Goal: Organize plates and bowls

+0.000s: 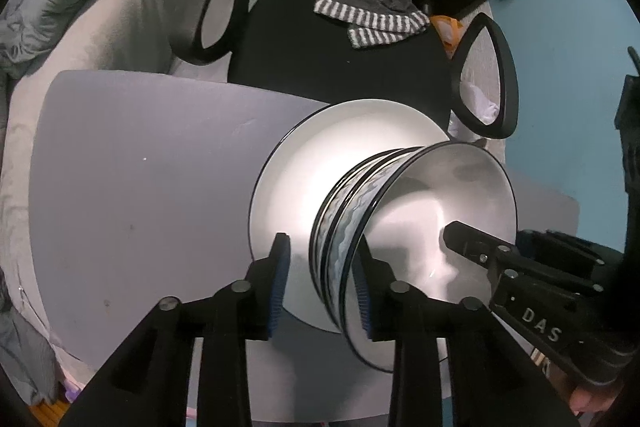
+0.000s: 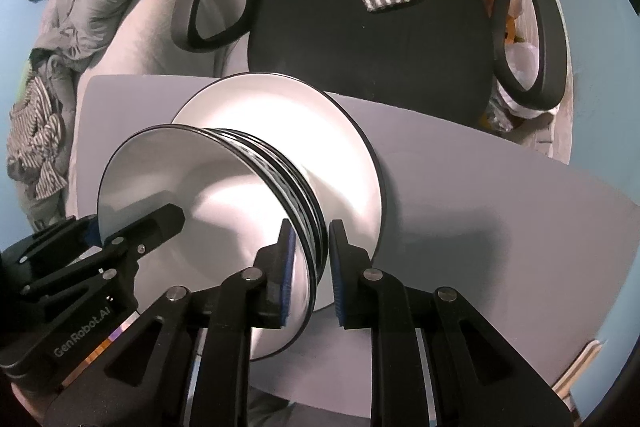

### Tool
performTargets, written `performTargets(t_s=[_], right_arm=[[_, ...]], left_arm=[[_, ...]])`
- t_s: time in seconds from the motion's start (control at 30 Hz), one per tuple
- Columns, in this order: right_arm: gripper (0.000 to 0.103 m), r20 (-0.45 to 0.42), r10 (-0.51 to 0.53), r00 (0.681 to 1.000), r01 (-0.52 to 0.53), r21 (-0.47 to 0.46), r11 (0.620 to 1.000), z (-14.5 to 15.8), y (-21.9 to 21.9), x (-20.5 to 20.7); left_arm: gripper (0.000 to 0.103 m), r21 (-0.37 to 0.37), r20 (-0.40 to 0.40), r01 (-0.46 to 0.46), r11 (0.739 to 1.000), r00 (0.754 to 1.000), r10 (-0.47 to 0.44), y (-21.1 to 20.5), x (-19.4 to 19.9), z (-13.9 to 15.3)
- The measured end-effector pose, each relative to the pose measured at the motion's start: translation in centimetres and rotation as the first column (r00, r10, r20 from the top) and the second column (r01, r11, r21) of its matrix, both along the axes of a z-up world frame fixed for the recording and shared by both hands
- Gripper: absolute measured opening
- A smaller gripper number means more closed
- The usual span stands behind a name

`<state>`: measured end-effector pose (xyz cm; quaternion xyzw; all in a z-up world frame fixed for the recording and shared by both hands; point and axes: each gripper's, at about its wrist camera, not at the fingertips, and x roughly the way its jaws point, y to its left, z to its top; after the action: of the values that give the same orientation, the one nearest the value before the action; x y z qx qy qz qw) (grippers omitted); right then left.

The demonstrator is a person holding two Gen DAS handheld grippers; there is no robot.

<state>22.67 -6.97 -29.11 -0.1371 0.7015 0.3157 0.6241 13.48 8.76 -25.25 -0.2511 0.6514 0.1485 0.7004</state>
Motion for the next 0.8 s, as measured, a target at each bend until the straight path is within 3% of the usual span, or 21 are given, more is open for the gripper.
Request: performTargets(t_s=[0.03,0.1,0.23,0.33,0.53,0.6,0.67,0.8], right_arm=[[0.037,0.010,-0.002,1.000,0.002,0.000,1.000,0.2,-0.1,0.0],[0.045,0.035,-0.007,0.999,0.007,0.005,1.000,0.8,-0.3,0.0],[0.053,0.060,-0.014,0.998,0.013,0.014,1.000,1.8,-0.8,0.1],[0.058,0.085,-0.015,0.996,0.012,0.031,0.999,2.8,-1.2,-0.1],[0.060,0.168,-0.010,0.986,-0.003,0.076,0.997,6.3,-2.2,-0.8],[0.061,0.195,-0.006,0.981,-0.011,0.086,0.996,7.4,-2.4,-1.0],[0.061,0.225,-0.006,0.974,-0.017,0.100,0.995,8.7,-2.8,-1.3],[0.061,0.237,-0.025,0.971,-0.010,0.145,0.989,10.9,-3.7,-1.7]], left_arm=[[0.036,0.004,-0.001,-0.002,1.000,1.000,0.002,0.0,-0.2,0.0],[0.042,0.005,-0.003,-0.007,1.000,1.000,0.007,-0.1,-0.7,0.1],[0.044,-0.046,0.010,-0.041,0.998,0.999,0.042,0.2,-1.6,0.7],[0.052,-0.021,0.049,-0.059,0.998,0.997,0.060,0.1,-2.3,2.2],[0.053,0.046,0.139,-0.042,0.998,0.990,0.035,-1.2,-3.1,6.1],[0.063,0.075,0.165,-0.027,0.997,0.986,0.014,-1.7,-3.4,7.4],[0.065,0.102,0.192,-0.022,0.995,0.981,0.002,-2.1,-3.8,8.7],[0.065,0.101,0.205,-0.010,0.995,0.979,-0.011,-2.4,-4.5,10.3]])
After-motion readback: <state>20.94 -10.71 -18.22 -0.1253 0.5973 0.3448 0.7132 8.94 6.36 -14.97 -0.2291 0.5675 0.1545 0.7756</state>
